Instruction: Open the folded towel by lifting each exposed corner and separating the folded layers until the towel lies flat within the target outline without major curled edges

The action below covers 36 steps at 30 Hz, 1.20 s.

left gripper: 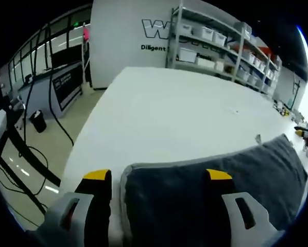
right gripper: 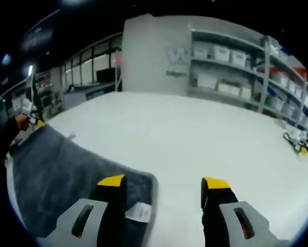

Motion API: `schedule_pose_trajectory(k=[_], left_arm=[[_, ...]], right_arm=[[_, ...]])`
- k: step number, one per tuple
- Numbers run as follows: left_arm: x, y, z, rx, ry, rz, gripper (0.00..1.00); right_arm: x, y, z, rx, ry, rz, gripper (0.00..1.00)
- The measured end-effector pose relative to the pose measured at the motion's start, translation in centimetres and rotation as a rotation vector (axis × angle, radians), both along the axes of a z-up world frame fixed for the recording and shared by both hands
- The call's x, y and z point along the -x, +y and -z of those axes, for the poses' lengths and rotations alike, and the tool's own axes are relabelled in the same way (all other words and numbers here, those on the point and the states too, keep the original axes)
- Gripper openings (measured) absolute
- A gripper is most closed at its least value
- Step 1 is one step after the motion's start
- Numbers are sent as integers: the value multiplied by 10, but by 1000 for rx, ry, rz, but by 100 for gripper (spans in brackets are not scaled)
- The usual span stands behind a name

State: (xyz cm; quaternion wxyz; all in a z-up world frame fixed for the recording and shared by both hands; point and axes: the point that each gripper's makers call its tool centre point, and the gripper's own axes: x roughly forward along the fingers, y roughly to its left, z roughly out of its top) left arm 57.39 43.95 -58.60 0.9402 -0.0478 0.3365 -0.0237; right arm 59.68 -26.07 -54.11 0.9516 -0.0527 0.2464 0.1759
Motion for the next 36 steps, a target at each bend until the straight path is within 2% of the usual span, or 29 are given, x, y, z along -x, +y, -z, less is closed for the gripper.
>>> schedule_pose_trajectory(k=[4,11,13,17,18,22,27,33,36], left_arm=[[2,3,4,-1,5,-1,61],[0,0,11,35,14,16,54],[-2,2,15,14,22,20,52],[-1,6,15,-25,21,19,46],[-1,7,15,-25,22,19,43],[-1,9,16,-58,20,37,38],[0,9,16,-84,20,66,32],[2,4,17,-78,24,85,13],[2,0,17,-82,26,102,9]], right_arm=[[-6,4,14,-20,29,-4,49],[-7,10,41,22,90,-4,39],[-7,11,45,25,90,-5,30],[-4,16,57,38,121,-10,24],[-3,15,60,54,126,-14,19],[-1,16,61,50,121,-21,15],[-1,22,61,41,117,-44,3],[0,17,62,28,114,-36,1],[-2,9,61,20,113,-25,0]])
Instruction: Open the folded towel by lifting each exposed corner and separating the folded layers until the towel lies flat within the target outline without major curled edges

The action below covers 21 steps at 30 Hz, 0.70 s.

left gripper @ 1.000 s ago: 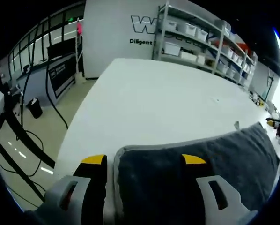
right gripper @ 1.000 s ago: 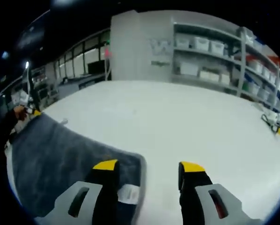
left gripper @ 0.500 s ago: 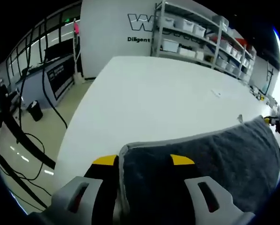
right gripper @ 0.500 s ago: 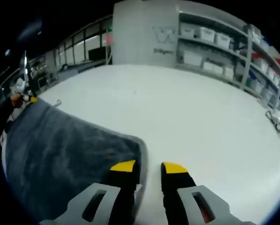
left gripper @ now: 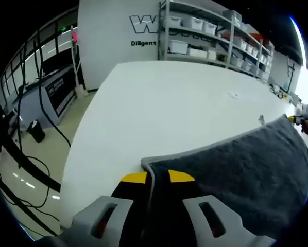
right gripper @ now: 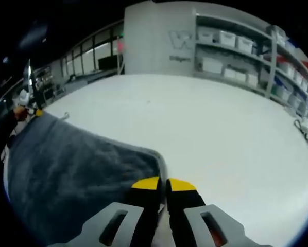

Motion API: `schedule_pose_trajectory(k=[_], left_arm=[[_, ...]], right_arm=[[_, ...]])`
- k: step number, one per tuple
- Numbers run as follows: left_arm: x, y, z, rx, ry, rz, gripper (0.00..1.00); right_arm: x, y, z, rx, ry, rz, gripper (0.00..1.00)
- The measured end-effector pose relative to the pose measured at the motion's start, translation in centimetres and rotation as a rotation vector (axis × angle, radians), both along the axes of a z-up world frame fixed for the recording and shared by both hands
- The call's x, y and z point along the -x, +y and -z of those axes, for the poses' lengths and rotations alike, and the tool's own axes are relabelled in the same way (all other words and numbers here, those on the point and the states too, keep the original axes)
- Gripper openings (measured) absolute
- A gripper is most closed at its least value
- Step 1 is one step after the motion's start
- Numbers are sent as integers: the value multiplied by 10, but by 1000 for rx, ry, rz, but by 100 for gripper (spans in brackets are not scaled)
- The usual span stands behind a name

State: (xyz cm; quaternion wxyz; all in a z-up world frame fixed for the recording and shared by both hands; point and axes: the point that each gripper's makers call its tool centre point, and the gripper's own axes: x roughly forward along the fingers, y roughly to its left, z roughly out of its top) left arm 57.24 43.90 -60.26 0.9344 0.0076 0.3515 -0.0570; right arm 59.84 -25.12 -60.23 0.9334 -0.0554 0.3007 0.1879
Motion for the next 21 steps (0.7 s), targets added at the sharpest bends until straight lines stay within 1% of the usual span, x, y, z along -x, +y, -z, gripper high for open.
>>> schedule_pose_trajectory(k=[2,6,9,11,13,16,21], left_arm=[[0,-2,-1,-10,-1,10,8],[1,-11,-3,-2,-4,21,6],[1,-17,-4,-16,-21,51,6],[-1,-19,-5,2,-44,52,5],[-4,-19,-6,30,-60,43,5],[-8,-22,-7,39,-73,37,4],[-9,-34,-8,52,-76,51,4]], right_arm=[[0,-1,0,-1,-3,3,0],[-2,-5,1,26,-9,2,0],[-3,-13,1,29,-9,6,0],[-4,-14,0,22,-6,6,0],[-5,-15,0,32,-3,0,0],[-9,-20,0,53,-4,-13,0],[-20,-34,0,55,6,-7,0]])
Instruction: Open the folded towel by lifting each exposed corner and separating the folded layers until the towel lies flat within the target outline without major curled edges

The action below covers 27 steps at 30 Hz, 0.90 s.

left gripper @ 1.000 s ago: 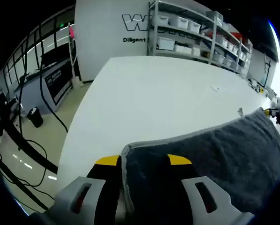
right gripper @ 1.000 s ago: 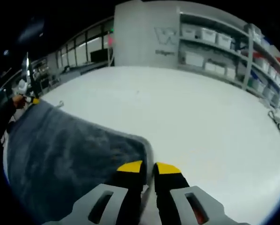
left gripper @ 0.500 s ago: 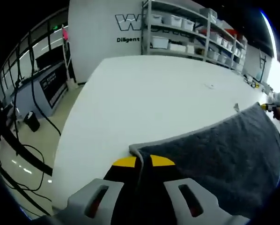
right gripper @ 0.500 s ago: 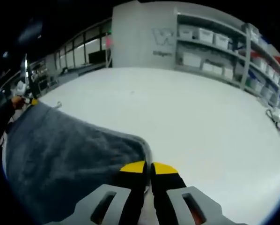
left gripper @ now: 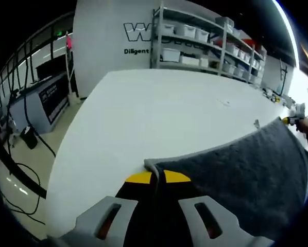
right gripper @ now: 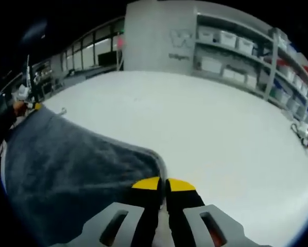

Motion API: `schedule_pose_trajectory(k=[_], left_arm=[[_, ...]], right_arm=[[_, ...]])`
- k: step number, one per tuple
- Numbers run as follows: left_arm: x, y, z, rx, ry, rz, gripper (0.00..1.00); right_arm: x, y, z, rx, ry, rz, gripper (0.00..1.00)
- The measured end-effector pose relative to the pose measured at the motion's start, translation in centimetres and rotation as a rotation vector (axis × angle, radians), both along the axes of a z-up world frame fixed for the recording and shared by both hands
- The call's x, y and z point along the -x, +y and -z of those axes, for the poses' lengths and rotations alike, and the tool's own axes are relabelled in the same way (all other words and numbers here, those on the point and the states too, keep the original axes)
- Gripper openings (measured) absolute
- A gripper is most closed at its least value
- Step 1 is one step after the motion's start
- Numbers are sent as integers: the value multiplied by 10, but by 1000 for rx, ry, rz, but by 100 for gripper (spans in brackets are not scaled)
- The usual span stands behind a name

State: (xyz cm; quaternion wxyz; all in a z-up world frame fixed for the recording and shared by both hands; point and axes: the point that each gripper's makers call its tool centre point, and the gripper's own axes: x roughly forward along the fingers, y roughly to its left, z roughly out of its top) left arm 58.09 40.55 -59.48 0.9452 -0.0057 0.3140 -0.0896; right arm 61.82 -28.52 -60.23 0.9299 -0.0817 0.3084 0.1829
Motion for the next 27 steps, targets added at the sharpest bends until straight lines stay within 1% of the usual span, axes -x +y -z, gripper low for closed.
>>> schedule_pose_trajectory(k=[2,4,6,10,13,15,17,20,22,23,27], left_arm=[[-1,-4,0,9,0,5,4],[-4,-8,0,0,-13,16,4],[-7,-10,1,-10,-19,18,4],[-14,-13,0,-5,-24,24,4],[-19,-14,1,-11,-30,28,4],[-21,-16,1,-3,-32,32,4],[-24,-19,0,6,-32,37,4],[-28,-23,0,1,-31,47,3],[-32,-25,1,-3,-30,49,3],[-34,-26,1,-3,-31,49,3],[-39,-36,2,0,-43,58,3]], right_arm=[[-2,-3,0,8,-2,-3,0],[-5,-7,0,13,-2,-5,0],[-8,-9,0,12,-3,-12,0],[-16,-14,0,25,-7,-19,0],[-21,-17,0,1,12,-8,0],[-23,-20,0,0,16,-6,0],[-26,-22,0,1,16,-1,0],[-32,-28,0,3,13,7,0],[-37,-30,0,-7,9,12,0],[-39,-32,1,-24,12,22,0],[-50,-44,0,-26,5,44,0]])
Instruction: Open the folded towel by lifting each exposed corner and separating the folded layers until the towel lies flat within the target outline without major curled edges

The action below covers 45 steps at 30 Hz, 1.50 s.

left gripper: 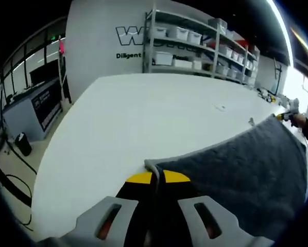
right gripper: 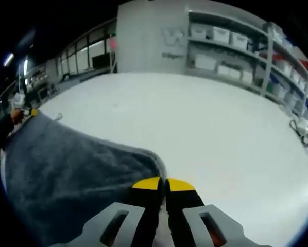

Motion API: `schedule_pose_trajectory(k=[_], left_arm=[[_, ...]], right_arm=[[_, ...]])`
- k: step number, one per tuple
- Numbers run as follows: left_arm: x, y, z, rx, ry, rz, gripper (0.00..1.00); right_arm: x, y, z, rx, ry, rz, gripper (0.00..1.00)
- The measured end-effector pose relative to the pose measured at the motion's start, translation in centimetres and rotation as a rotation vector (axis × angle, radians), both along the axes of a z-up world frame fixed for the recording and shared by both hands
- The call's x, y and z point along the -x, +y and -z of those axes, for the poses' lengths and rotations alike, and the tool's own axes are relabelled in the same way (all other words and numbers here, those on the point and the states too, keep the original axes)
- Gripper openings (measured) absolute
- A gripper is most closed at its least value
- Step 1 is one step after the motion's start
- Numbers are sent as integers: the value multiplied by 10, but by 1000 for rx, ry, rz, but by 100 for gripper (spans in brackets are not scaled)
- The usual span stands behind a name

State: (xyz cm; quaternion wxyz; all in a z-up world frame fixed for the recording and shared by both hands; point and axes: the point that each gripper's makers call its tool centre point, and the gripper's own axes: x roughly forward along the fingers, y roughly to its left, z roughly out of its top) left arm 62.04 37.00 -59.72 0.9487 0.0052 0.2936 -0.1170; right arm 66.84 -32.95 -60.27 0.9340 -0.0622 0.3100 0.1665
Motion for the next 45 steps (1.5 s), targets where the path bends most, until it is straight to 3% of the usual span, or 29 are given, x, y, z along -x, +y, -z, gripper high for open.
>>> schedule_pose_trajectory(k=[18,21,22,23,26,35,45], left_arm=[[-33,-13,-1,65,12,0,3],[-40,0,-2,-7,3,-26,2],[-40,-5,-2,76,21,-34,2],[-41,-4,-1,116,28,-56,2],[-39,-4,-1,53,14,-30,2],[-47,-2,2,47,20,-41,2],[-57,-5,2,-33,12,-19,2]], right_arm=[[-25,-9,-1,37,-8,22,0],[-30,-15,-1,68,-10,38,0],[-30,-15,-1,36,2,50,0],[-30,-15,-1,6,5,66,0],[-29,-14,-1,26,-5,53,0],[-31,-14,0,31,-4,57,0],[-34,-16,1,52,-11,68,0]])
